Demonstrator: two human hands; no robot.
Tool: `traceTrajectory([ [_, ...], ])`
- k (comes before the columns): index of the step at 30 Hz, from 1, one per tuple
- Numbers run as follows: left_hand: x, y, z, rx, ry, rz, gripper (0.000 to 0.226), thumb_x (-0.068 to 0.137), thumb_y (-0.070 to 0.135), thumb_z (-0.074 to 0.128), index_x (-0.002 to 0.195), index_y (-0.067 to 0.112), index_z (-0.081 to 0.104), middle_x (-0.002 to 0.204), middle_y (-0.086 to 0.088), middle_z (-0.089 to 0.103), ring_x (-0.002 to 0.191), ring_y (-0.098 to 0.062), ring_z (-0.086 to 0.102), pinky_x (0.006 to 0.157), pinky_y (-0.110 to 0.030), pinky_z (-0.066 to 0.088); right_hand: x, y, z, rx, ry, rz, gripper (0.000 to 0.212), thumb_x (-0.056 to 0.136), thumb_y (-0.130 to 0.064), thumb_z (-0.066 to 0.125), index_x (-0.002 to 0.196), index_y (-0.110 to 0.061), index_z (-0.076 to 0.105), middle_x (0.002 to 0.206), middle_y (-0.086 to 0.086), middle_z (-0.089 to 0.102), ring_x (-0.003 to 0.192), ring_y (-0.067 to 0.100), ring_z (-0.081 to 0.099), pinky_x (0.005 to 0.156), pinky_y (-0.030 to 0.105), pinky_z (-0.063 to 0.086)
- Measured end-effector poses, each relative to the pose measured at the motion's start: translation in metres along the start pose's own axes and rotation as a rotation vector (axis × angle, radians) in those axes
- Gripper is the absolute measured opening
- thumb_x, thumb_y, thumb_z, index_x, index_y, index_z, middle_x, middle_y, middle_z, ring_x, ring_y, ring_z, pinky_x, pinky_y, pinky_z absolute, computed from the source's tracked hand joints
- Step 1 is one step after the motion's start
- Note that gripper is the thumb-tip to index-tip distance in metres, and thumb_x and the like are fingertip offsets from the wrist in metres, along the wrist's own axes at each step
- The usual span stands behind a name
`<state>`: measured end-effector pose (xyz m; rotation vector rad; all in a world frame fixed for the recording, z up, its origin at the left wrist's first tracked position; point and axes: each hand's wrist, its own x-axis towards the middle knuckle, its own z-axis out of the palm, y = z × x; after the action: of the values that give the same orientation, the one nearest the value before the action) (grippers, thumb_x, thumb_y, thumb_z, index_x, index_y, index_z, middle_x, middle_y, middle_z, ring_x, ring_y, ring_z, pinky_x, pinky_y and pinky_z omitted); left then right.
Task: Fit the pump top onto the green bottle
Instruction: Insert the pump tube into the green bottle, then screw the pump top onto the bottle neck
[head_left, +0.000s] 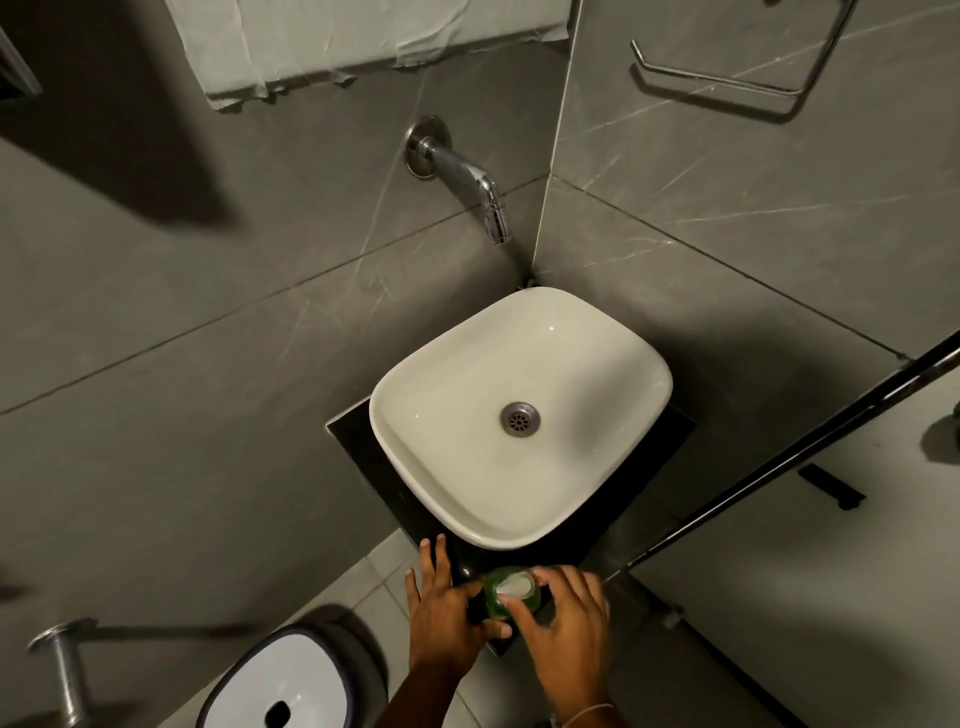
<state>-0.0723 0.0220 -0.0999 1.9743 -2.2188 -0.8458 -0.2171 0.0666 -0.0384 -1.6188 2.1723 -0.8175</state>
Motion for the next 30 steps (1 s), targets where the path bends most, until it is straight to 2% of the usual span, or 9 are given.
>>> traceTrajectory([
  [3,0.000,0.001,0.000,0.004,0.003,0.004,0.064,0.059,0.070,0.068,0.118,0.045,0.058,0.161,-0.008,-0.011,0.142,-0.026,-0.029,0.118,-0.054,-0.007,0.003,0.005,0.001,0.028,-0.048,-0.026,0.051,0.066,-0.062,0.068,0.112,-0.039,0.068,0.110,-0.017,0.059,0.106,0.010,0.048,0.088,0.036,0.046],
  [7,0.000,0.001,0.001,0.000,0.017,0.006,0.064,0.059,0.068,0.070,0.118,0.046,0.056,0.161,-0.007,-0.010,0.143,-0.026,-0.028,0.118,-0.054,-0.007,0.006,0.006,0.003,-0.031,-0.001,-0.022,0.034,0.057,-0.053,0.082,0.083,-0.033,0.073,0.096,-0.013,0.061,0.095,0.016,0.053,0.077,0.039,0.048],
  [12,0.000,-0.001,0.006,0.038,0.043,0.019,0.048,0.064,0.058,0.073,0.107,0.039,0.063,0.161,-0.007,-0.006,0.141,-0.025,-0.029,0.119,-0.055,-0.003,0.007,-0.012,0.012,-0.103,0.021,0.132,0.053,0.051,-0.076,0.068,0.064,-0.031,0.043,0.075,-0.008,0.055,0.085,0.021,0.054,0.073,0.040,0.043],
  [15,0.000,-0.003,0.008,0.029,0.057,0.014,0.041,0.064,0.054,0.073,0.100,0.036,0.065,0.162,-0.007,-0.004,0.141,-0.023,-0.030,0.119,-0.056,-0.002,0.006,-0.009,0.014,-0.045,0.027,0.133,0.053,0.050,-0.081,0.064,0.076,-0.035,0.054,0.086,-0.012,0.056,0.093,0.015,0.050,0.079,0.039,0.042],
  [18,0.000,-0.003,0.009,0.036,0.058,0.021,0.051,0.061,0.062,0.070,0.106,0.038,0.064,0.161,-0.007,-0.006,0.141,-0.024,-0.030,0.119,-0.055,-0.005,0.002,0.003,0.013,0.017,0.012,0.019,0.051,0.056,-0.068,0.070,0.097,-0.038,0.065,0.100,-0.016,0.058,0.101,0.014,0.050,0.079,0.034,0.037],
  [20,0.001,-0.002,0.008,0.038,0.057,0.019,0.057,0.060,0.065,0.070,0.110,0.039,0.063,0.161,-0.005,-0.008,0.142,-0.024,-0.029,0.118,-0.053,-0.008,0.002,0.007,0.015,0.001,0.020,0.007,0.044,0.055,-0.061,0.074,0.088,-0.034,0.064,0.097,-0.014,0.059,0.098,0.019,0.053,0.075,0.032,0.035],
  [24,0.001,-0.003,0.009,0.028,0.059,0.014,0.049,0.062,0.061,0.072,0.104,0.038,0.065,0.162,-0.005,-0.005,0.139,-0.021,-0.033,0.119,-0.055,-0.005,0.009,-0.001,0.020,-0.053,-0.018,0.120,0.057,0.047,-0.076,0.068,0.077,-0.030,0.053,0.089,-0.011,0.058,0.096,0.017,0.051,0.078,0.039,0.044],
  [27,0.001,-0.004,0.009,0.039,0.049,0.014,0.055,0.062,0.065,0.068,0.111,0.039,0.063,0.161,-0.005,-0.007,0.138,-0.022,-0.035,0.119,-0.055,-0.007,0.004,0.008,0.021,0.053,-0.017,0.072,0.055,0.051,-0.075,0.068,0.094,-0.041,0.061,0.099,-0.021,0.055,0.103,0.007,0.044,0.085,0.037,0.039],
  [30,0.001,-0.002,0.007,0.051,0.049,0.017,0.066,0.060,0.071,0.067,0.118,0.041,0.059,0.161,-0.005,-0.009,0.140,-0.023,-0.033,0.117,-0.053,-0.011,0.002,0.017,0.018,0.096,-0.007,0.012,0.051,0.057,-0.054,0.079,0.105,-0.046,0.065,0.103,-0.027,0.053,0.105,0.006,0.044,0.087,0.040,0.043],
])
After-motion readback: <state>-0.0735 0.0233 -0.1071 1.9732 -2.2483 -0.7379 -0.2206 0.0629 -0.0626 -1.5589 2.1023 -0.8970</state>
